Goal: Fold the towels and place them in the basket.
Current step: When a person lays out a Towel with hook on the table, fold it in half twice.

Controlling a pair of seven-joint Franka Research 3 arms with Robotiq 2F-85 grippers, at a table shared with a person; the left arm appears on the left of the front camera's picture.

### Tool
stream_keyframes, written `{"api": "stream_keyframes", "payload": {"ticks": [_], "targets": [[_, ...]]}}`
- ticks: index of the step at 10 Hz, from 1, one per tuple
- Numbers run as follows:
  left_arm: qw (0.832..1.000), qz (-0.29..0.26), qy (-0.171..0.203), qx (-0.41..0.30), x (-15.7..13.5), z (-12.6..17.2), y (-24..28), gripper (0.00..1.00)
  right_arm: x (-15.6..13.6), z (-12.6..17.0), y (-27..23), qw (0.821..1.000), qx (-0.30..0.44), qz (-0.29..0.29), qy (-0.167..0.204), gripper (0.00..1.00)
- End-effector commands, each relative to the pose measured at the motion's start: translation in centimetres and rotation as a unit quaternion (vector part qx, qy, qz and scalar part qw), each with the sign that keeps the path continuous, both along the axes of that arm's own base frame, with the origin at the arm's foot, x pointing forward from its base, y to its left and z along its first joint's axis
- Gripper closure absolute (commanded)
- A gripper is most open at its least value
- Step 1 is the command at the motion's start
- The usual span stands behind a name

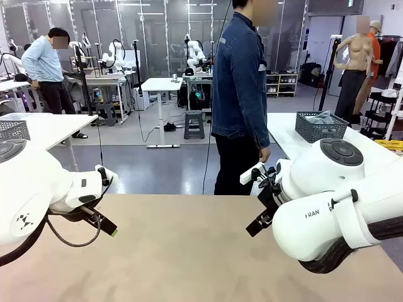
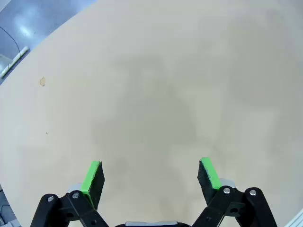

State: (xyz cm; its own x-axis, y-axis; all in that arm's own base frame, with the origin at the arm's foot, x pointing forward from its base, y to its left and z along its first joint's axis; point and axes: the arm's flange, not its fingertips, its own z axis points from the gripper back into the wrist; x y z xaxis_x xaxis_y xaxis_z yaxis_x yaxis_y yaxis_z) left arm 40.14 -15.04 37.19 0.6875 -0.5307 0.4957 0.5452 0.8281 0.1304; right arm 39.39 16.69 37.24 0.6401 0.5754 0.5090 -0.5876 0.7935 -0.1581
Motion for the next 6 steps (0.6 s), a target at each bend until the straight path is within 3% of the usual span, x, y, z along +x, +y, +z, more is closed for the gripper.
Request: {"api": "stream_keyframes", "payload": {"ticks": [1,6], "targets": [[1.0,0.0,0.0,0.0,-0.01,0.0,-0.03,0.0,0.0,0.0,0.0,1.0,0.0,0.0,0.0,0.0],[1.0,0.0,0.0,0.0,-0.01,0.0,-0.03,0.0,0.0,0.0,0.0,1.0,0.0,0.0,0.0,0.0]]}}
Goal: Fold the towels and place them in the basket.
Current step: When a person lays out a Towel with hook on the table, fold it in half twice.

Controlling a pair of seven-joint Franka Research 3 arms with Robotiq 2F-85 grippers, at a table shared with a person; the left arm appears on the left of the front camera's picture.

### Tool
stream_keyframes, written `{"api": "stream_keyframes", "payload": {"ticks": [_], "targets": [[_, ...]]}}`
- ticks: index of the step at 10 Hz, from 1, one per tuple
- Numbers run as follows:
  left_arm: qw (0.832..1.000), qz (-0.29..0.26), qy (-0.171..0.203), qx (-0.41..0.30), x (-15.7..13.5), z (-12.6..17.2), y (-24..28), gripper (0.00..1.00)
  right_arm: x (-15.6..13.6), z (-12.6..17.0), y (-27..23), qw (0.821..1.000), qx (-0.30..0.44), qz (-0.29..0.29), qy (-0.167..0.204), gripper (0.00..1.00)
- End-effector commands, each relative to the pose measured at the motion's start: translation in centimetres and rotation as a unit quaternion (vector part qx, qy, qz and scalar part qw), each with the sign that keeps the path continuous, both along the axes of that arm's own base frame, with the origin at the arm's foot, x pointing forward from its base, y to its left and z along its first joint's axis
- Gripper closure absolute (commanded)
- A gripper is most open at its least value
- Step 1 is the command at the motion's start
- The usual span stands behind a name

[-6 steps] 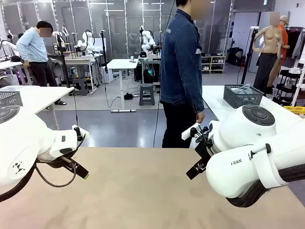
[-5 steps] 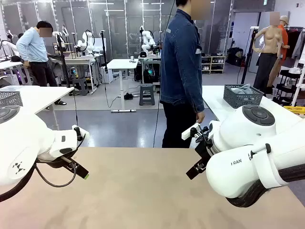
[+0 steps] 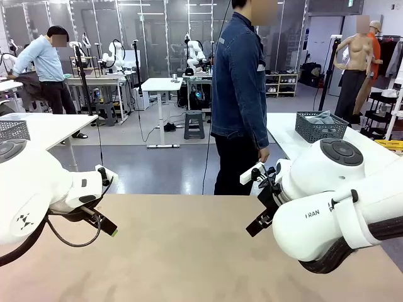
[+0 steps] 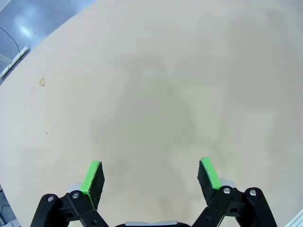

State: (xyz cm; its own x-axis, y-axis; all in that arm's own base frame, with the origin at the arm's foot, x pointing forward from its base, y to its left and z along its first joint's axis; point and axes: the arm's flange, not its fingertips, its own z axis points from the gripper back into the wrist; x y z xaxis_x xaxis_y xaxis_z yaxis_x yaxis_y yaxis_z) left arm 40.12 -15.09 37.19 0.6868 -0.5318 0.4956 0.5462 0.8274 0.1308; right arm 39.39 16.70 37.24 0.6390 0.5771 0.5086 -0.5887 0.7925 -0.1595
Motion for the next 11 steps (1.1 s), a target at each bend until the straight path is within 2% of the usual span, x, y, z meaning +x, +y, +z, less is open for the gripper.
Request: {"api": "stream_keyframes", "payload": {"ticks": [1,4,5,7,9,10,11], "targets": [[1.0,0.0,0.0,0.0,0.0,0.0,0.0,0.0,0.0,0.0,0.0,1.0,0.001,-0.001,0.0,0.0],[1.0,0.0,0.0,0.0,0.0,0.0,0.0,0.0,0.0,0.0,0.0,1.0,0.001,-0.001,0.0,0.0],[1.0,0.0,0.024,-0.007,0.7,1.1,0.3,0.0,0.0,0.0,0.0,1.0,0.0,0.0,0.0,0.0],[0.999,0.005,0.052,-0.002,0.2,5.5,1.1,0.0,-0.3,4.5,-1.0,1.0,-0.018,-0.009,0.01,0.0],[0.997,-0.003,0.071,-0.009,-1.4,11.6,2.0,0.0,-1.1,10.7,-2.8,0.999,-0.011,-0.025,0.017,0.0],[0.994,-0.018,0.101,-0.035,-2.5,14.8,2.6,0.0,-2.2,14.6,-3.8,1.0,0.011,-0.019,0.016,0.0],[0.993,-0.031,0.103,-0.051,-3.7,17.8,3.1,0.0,-3.5,17.7,-4.5,0.999,0.009,-0.031,-0.004,0.0]]}}
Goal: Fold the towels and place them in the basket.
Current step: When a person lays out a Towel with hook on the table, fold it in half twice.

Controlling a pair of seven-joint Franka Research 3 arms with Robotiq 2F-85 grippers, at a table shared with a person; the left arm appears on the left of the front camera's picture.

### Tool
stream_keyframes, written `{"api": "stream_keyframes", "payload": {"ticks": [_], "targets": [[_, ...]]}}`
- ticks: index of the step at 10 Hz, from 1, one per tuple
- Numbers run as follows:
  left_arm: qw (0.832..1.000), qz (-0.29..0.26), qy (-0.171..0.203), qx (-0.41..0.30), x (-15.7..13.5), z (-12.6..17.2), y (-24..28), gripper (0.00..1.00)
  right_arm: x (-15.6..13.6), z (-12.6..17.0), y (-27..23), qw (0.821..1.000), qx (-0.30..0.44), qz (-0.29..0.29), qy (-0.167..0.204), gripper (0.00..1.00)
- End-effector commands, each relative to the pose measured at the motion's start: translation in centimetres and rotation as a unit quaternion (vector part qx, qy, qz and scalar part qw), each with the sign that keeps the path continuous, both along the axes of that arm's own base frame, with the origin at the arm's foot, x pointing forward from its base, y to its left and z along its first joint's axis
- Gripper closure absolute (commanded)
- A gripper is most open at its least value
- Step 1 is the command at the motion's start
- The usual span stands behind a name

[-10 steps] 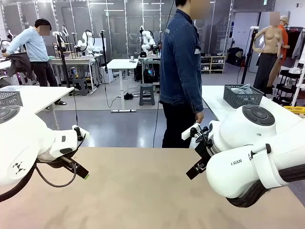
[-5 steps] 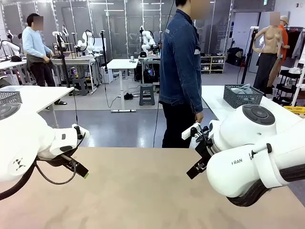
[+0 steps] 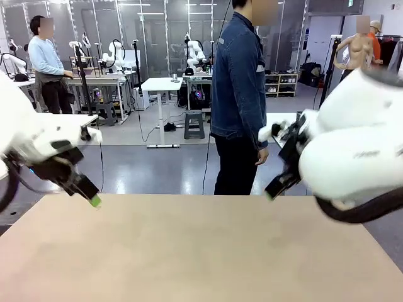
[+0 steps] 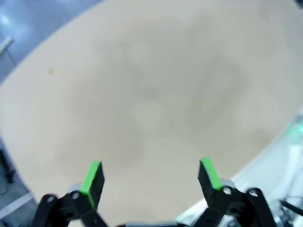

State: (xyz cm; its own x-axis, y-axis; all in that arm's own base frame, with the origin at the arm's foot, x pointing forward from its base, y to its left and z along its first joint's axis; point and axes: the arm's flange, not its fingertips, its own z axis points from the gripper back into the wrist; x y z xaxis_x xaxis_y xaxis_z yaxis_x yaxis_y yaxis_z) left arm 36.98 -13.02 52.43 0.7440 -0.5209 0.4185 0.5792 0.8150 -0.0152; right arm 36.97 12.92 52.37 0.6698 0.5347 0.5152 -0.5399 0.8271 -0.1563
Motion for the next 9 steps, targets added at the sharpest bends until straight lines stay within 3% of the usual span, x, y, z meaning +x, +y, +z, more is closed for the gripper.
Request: {"api": "stream_keyframes", "payload": {"ticks": [1,2,4,7,9], "targets": [[1.0,-0.015,-0.003,-0.022,-2.0,5.8,1.5,0.0,-2.5,5.6,-1.5,1.0,-0.002,-0.007,-0.014,0.0],[0.999,-0.014,-0.037,-0.026,-3.7,9.1,1.9,0.0,-3.9,8.3,-2.1,1.0,0.004,-0.003,-0.015,0.0],[0.999,-0.014,-0.032,-0.039,-7.1,14.5,2.2,0.0,-6.6,12.9,-2.9,1.0,0.01,-0.001,-0.011,0.0],[0.996,-0.018,-0.052,-0.065,-11.3,19.3,2.8,0.0,-9.4,17.5,-3.8,0.999,0.018,-0.027,-0.027,0.0],[0.994,-0.019,-0.066,-0.083,-12.7,21.4,2.8,0.0,-11.0,19.2,-3.9,0.999,0.012,-0.03,-0.03,0.0]]}}
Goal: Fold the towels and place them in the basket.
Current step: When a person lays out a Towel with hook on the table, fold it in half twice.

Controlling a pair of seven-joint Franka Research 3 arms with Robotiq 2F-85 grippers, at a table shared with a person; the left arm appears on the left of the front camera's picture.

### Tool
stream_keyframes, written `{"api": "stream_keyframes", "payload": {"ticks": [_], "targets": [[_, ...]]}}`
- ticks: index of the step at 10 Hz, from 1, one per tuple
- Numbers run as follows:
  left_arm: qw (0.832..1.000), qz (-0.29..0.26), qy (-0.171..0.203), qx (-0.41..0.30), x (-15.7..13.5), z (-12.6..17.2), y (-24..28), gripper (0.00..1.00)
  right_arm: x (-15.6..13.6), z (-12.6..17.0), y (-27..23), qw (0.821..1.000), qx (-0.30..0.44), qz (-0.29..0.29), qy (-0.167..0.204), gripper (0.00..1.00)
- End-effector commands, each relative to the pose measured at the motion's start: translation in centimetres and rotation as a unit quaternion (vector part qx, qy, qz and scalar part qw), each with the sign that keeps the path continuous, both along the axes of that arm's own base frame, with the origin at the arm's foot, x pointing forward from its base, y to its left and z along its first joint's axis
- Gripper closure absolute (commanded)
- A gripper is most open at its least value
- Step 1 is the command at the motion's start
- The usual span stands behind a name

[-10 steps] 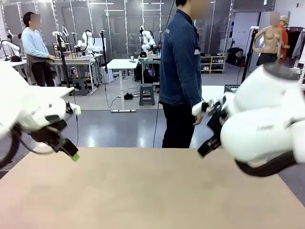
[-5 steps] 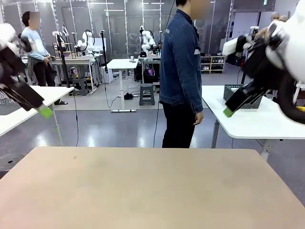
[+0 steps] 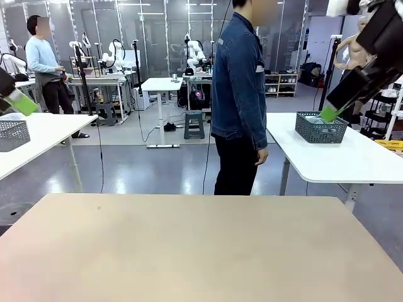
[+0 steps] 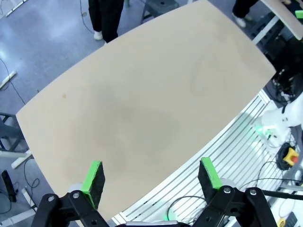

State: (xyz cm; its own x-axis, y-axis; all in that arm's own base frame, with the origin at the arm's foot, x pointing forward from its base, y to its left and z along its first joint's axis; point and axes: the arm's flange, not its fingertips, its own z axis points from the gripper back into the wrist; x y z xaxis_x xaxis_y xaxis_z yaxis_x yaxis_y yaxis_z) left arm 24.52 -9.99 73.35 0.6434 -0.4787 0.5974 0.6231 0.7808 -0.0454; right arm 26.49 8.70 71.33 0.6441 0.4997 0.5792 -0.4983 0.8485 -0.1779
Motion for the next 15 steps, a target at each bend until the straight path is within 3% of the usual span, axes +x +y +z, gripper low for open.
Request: {"api": "stream_keyframes", "payload": {"ticks": [1,3,4,15], "targets": [[1.0,0.003,0.004,-0.013,-0.49,0.75,-0.6,0.0,-0.64,0.29,0.38,1.0,-0.002,-0.013,0.011,0.0],[1.0,0.015,0.018,-0.016,-0.07,0.46,-0.94,0.0,-0.14,-0.48,0.62,1.0,0.001,-0.007,0.026,0.0],[1.0,-0.001,-0.005,-0.012,-0.58,0.84,-0.35,0.0,-0.54,0.47,0.06,1.0,-0.004,-0.001,0.002,0.0],[1.0,-0.001,-0.005,-0.012,-0.58,0.84,-0.35,0.0,-0.54,0.47,0.06,1.0,-0.004,-0.001,0.002,0.0]]}}
